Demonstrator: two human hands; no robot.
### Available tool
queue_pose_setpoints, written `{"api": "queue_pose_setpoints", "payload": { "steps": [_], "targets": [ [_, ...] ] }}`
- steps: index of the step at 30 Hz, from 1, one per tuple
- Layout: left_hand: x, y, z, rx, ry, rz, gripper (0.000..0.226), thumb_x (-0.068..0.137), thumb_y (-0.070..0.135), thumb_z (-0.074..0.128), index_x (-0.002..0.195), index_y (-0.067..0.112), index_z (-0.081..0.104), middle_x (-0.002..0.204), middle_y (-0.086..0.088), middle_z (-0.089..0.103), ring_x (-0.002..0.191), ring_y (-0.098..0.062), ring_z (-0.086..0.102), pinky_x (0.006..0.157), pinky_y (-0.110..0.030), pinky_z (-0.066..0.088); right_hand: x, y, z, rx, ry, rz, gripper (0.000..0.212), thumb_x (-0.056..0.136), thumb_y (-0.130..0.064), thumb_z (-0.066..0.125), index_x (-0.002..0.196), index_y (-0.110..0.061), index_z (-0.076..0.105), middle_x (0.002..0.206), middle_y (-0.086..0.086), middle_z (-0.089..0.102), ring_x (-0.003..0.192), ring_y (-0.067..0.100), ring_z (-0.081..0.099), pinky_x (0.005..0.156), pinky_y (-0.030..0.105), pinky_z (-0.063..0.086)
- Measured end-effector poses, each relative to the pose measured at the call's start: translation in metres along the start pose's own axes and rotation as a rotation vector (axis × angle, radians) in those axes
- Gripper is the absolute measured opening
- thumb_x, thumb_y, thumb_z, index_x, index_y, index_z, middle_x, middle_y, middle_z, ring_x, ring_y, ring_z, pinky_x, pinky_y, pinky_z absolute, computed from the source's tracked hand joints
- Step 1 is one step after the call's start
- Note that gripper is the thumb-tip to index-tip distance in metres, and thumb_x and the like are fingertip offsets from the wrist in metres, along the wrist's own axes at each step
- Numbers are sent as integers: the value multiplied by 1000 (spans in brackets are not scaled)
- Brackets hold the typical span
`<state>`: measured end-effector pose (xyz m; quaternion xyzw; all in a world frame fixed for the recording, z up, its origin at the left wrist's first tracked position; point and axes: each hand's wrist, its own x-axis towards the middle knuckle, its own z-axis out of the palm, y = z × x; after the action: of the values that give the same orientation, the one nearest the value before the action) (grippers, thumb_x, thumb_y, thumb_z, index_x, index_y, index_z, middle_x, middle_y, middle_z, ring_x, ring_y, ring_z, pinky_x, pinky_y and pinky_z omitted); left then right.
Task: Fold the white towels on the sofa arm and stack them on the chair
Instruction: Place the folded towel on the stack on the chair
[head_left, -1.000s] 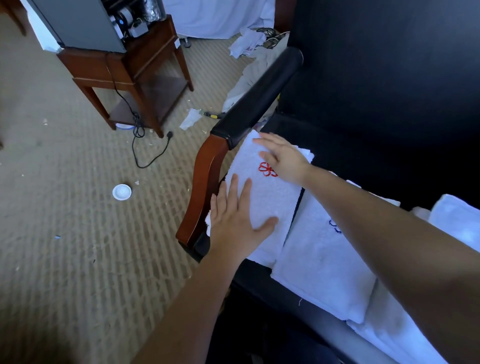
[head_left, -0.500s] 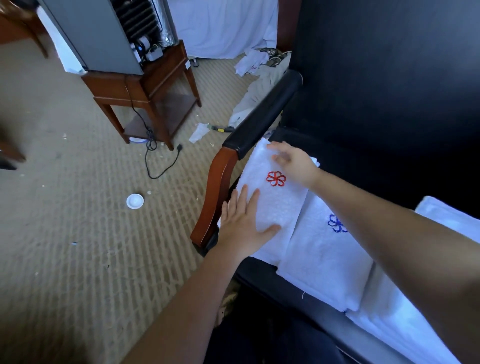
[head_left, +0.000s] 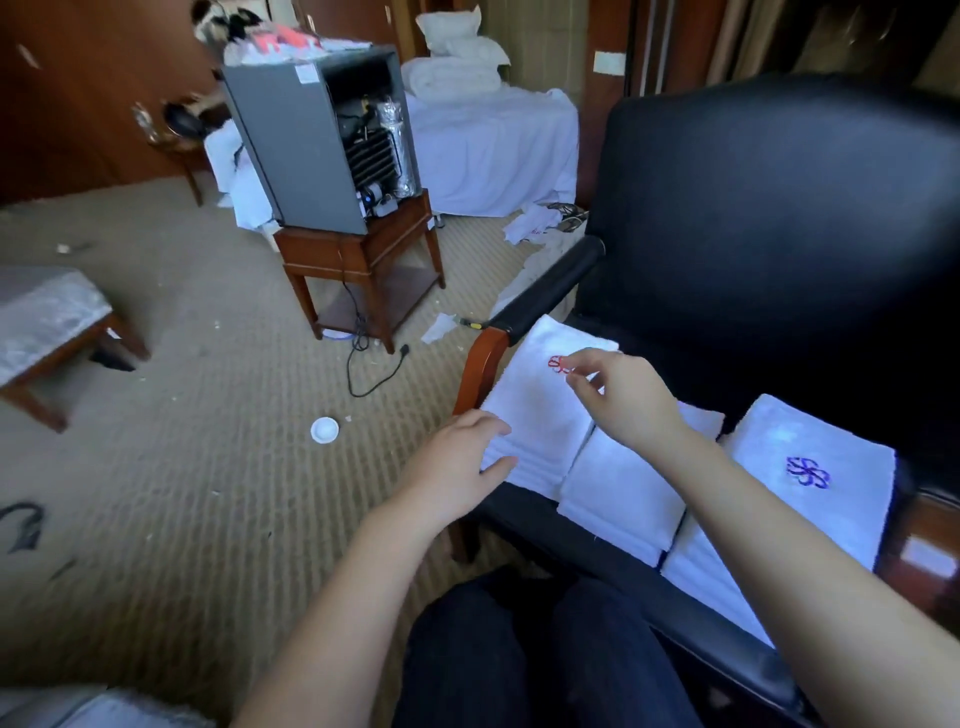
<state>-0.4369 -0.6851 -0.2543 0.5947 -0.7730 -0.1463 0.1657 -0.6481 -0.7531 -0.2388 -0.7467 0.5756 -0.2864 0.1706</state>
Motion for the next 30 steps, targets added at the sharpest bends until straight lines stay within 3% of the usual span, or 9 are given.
{"api": "queue_pose_setpoints", "payload": {
  "steps": [2, 5, 7, 10, 16, 22, 24, 26, 30],
  "targets": [
    [-32, 13, -15, 35, 49, -21, 37, 96, 36, 55, 131, 23, 55, 133, 12, 52, 109, -11, 54, 84, -25, 44, -34, -18, -10, -7, 32, -25, 25, 96, -24, 53, 116, -24, 67, 109, -11, 69, 85, 12, 63, 75, 30, 51],
    [-80, 31, -28, 62, 141, -62, 32, 97, 36, 53, 127, 24, 57, 127, 12, 55, 90, -11, 52, 69, -22, 34, -82, -41, -25, 36, 105, -61, 20, 96, -22, 56, 112, -22, 68, 106, -9, 68, 87, 14, 62, 75, 32, 49],
    [-107, 39, -30, 20, 193, -70, 30, 97, 36, 54, 124, 24, 58, 124, 11, 57, 90, -9, 51, 71, -22, 35, -108, -52, -31, 101, 138, -61, 18, 95, -23, 57, 109, -23, 68, 104, -10, 68, 89, 12, 63, 78, 34, 51],
    [-139, 44, -30, -8, 239, -92, 31, 96, 36, 54, 125, 24, 59, 125, 10, 58, 109, -10, 54, 84, -25, 43, -137, -63, -35, 144, 185, -58, 16, 94, -24, 59, 106, -22, 70, 105, -12, 69, 89, 10, 62, 78, 32, 50],
    [-186, 46, -40, 85, 392, -124, 23, 97, 29, 55, 116, 21, 64, 115, 8, 64, 109, -15, 56, 84, -30, 45, -171, -73, -23, 177, 170, -107, 13, 92, -27, 61, 100, -23, 70, 98, -12, 70, 88, 10, 64, 75, 36, 51],
    [-226, 24, -57, 282, 537, -202, 18, 91, 23, 62, 106, 16, 69, 102, 1, 69, 93, -25, 63, 78, -39, 47, -184, -93, 5, 180, 61, -246, 14, 91, -25, 64, 103, -21, 71, 94, -9, 70, 86, 12, 62, 69, 21, 39],
    [-243, 14, -61, 322, 551, -274, 23, 89, 29, 55, 103, 15, 69, 97, 0, 70, 88, -27, 64, 74, -41, 50, -182, -104, 18, 197, 10, -293, 14, 90, -25, 65, 102, -23, 71, 92, -10, 70, 86, 9, 61, 66, 9, 37],
    [-263, 5, -67, 340, 569, -343, 32, 88, 35, 48, 102, 16, 69, 94, 0, 70, 86, -27, 64, 72, -41, 52, -178, -122, 32, 219, -39, -365, 14, 90, -25, 65, 103, -24, 71, 90, -12, 68, 85, 6, 60, 70, 6, 38],
    [-312, -16, -86, 389, 662, -471, 38, 87, 39, 41, 102, 16, 68, 93, 0, 68, 87, -26, 64, 73, -40, 53, -175, -174, 60, 253, -123, -549, 16, 89, -25, 66, 104, -23, 70, 88, -16, 66, 85, 8, 61, 71, 29, 50]
  ]
}}
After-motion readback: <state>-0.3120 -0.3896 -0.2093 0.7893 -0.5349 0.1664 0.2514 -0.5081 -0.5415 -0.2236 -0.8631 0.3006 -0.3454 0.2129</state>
